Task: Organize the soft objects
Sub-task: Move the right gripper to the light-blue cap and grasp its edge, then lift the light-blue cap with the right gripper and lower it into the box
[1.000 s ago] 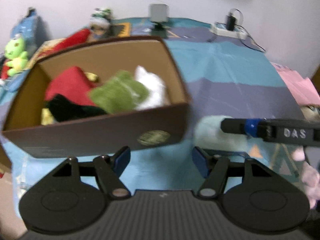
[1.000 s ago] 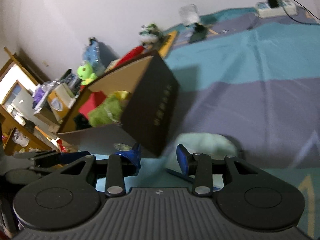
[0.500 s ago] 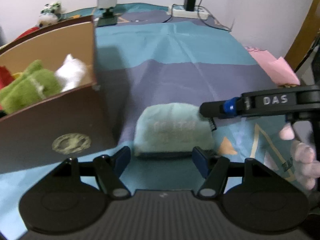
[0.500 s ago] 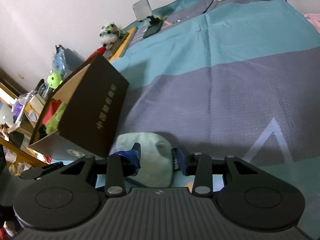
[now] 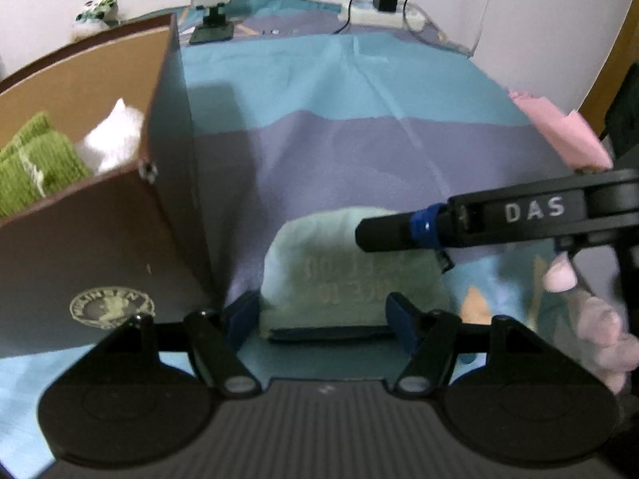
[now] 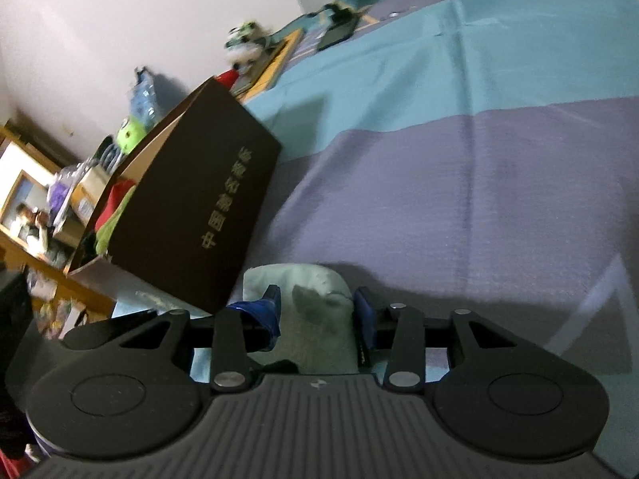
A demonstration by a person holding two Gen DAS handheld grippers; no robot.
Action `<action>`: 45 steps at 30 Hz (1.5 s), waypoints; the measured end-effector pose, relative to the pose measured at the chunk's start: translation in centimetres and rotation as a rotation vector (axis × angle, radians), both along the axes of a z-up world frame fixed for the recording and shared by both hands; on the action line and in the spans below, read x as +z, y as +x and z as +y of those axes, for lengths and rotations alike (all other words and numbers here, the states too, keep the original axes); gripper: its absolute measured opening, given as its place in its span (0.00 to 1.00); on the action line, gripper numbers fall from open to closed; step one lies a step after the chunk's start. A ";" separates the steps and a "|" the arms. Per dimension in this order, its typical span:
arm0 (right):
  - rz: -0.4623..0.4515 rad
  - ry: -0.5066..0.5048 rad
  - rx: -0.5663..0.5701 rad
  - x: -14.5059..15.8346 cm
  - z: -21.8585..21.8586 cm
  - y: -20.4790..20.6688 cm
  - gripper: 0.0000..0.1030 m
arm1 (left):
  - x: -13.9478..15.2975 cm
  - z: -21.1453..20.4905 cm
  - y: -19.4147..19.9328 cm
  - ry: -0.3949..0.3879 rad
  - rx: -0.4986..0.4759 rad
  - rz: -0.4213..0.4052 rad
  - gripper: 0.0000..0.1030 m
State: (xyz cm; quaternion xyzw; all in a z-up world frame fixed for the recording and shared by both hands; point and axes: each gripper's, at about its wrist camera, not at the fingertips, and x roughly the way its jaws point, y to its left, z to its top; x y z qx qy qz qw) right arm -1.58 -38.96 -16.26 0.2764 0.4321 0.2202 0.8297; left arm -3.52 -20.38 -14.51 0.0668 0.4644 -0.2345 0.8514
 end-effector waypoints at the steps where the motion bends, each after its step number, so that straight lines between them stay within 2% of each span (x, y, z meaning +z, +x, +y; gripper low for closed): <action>1: -0.004 0.002 0.007 0.0 0.0 0.0 0.25 | 0.0 0.0 -0.1 0.000 0.002 -0.011 0.69; 9: 0.031 0.049 0.035 -0.3 -0.6 0.3 0.20 | -0.2 -0.6 -0.1 -0.013 0.019 -0.025 0.69; 11: 0.042 0.056 0.054 -0.3 -0.4 0.1 0.19 | -0.1 -0.8 -0.3 -0.018 0.015 -0.029 0.66; 13: 0.049 0.068 0.067 -0.3 -0.5 -0.2 0.18 | 0.1 -1.1 -0.6 -0.024 0.000 -0.032 0.57; 15: 0.056 0.091 0.072 -0.2 -0.6 -0.5 0.17 | 0.1 -1.3 -0.7 -0.026 -0.012 -0.034 0.55; 19: 0.072 0.117 0.080 0.2 -0.6 -1.2 0.17 | 0.6 -1.3 -1.1 -0.049 -0.033 -0.032 0.45; 28: 0.074 0.154 0.043 1.7 -1.1 -3.9 0.17 | 2.1 -0.7 -3.2 -0.142 -0.093 -0.027 0.40; 31: 0.053 0.162 0.033 2.8 -1.3 -4.8 0.17 | 3.2 -0.6 -4.1 -0.163 -0.117 -0.049 0.40; 34: 0.038 0.177 0.042 3.9 -0.8 -5.4 0.17 | 4.9 0.0 -4.8 -0.221 -0.144 -0.067 0.40; 39: -0.058 0.145 0.021 6.7 0.5 -5.9 0.17 | 7.1 1.1 -5.5 -0.248 -0.184 -0.138 0.40; 45: -0.157 0.219 -0.012 10.2 3.4 -5.3 0.17 | 11.5 5.0 -5.3 -0.297 -0.208 -0.252 0.40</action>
